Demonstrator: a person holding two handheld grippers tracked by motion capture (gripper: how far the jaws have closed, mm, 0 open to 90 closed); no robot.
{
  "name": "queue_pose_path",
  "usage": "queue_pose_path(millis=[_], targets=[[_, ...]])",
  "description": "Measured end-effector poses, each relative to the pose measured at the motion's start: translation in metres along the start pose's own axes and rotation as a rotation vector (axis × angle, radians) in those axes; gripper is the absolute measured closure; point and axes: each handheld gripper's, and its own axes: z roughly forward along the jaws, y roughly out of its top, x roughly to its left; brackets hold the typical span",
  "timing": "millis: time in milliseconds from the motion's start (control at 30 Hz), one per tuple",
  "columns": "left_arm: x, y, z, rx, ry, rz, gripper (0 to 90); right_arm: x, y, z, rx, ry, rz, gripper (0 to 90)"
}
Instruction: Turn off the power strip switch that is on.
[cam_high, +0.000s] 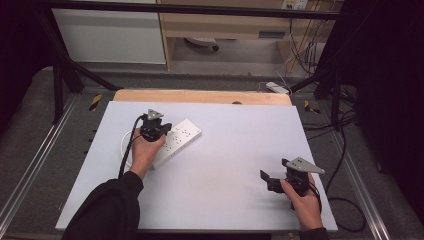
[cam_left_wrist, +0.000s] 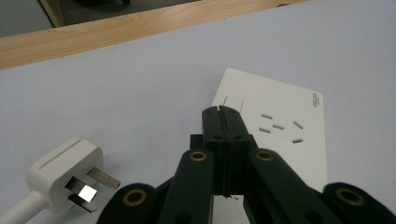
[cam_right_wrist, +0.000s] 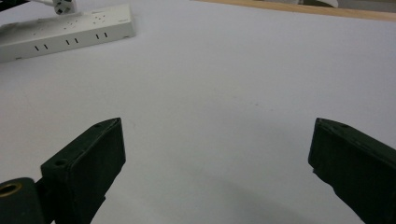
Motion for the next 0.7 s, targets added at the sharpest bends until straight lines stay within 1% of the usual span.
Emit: queue_pose_path(millis=[267, 367, 467, 567, 700], targets=[[0.0004, -0.0016, 0.003, 0.018, -0.001, 0.008, 90.0, -0.0001, -0.0001, -0.0001, 0.001, 0.001, 0.001, 4.3], [0.0012, -0.0025, 0.0048, 0.027, -0.007, 0.002, 90.0, -0.0002, -0.0001, 0.0002, 0.001, 0.001, 0.0, 4.3], [0.0026, -0.0038, 0.0068, 0.038, 0.0, 0.002, 90.0, 0.0, -0.0001, 0.0002, 0.002, 0.0, -0.001, 4.3], [0.0037, -0.0041, 0.0077, 0.037, 0.002, -0.004, 90.0, 0.0001, -0.0001, 0.0001, 0.002, 0.0, 0.0, 4.3], [0.0034, -0.0041, 0.0093, 0.041, 0.001, -0.002, 90.0, -0.0005, -0.0002, 0.0002, 0.002, 0.0, -0.001, 4.3]])
